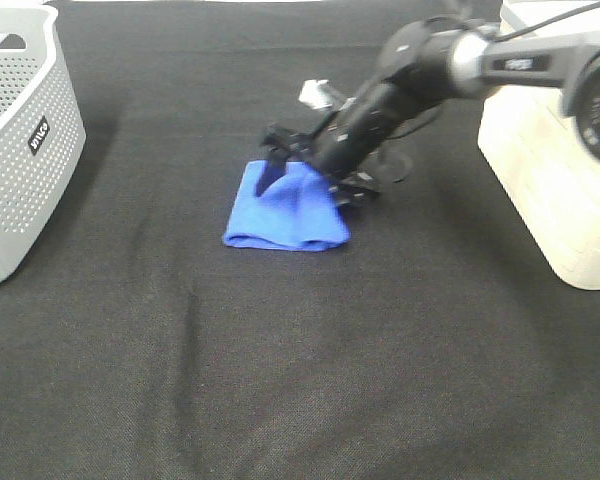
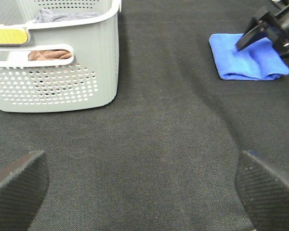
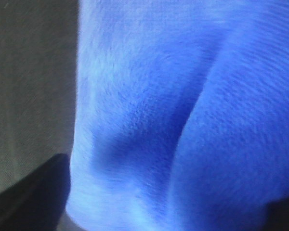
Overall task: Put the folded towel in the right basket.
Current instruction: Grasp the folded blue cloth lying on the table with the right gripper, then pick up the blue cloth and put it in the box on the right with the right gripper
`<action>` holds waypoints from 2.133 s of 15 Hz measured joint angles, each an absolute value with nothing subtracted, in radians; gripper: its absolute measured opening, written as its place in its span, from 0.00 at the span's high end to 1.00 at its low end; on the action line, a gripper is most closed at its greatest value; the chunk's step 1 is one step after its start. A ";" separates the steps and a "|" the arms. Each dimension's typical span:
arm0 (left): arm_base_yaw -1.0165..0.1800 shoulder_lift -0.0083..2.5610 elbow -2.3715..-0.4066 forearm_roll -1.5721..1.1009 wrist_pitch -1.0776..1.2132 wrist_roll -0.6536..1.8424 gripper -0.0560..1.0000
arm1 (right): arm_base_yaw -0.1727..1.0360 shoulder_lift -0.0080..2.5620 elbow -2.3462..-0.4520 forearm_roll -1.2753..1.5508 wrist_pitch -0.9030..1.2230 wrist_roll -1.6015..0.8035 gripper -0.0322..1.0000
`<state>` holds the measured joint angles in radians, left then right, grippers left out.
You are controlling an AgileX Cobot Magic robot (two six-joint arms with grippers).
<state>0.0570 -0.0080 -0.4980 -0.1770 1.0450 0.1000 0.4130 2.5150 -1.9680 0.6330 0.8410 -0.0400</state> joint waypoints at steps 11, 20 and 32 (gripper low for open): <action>0.057 -0.008 -0.498 -0.176 1.045 0.099 0.03 | 0.398 2.434 -2.087 0.573 0.960 -0.068 0.76; 0.057 -0.008 -0.498 -0.169 1.045 0.093 0.03 | -0.019 2.208 -2.504 0.441 1.210 -0.006 0.76; 0.057 -0.008 -0.498 -0.169 1.046 0.092 0.03 | -0.343 2.132 -2.081 0.291 1.222 -0.067 0.09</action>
<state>0.0570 -0.0080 -0.4980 -0.1690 1.0460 0.0920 -0.3430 2.1320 -2.0810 0.2910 1.2220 -0.0670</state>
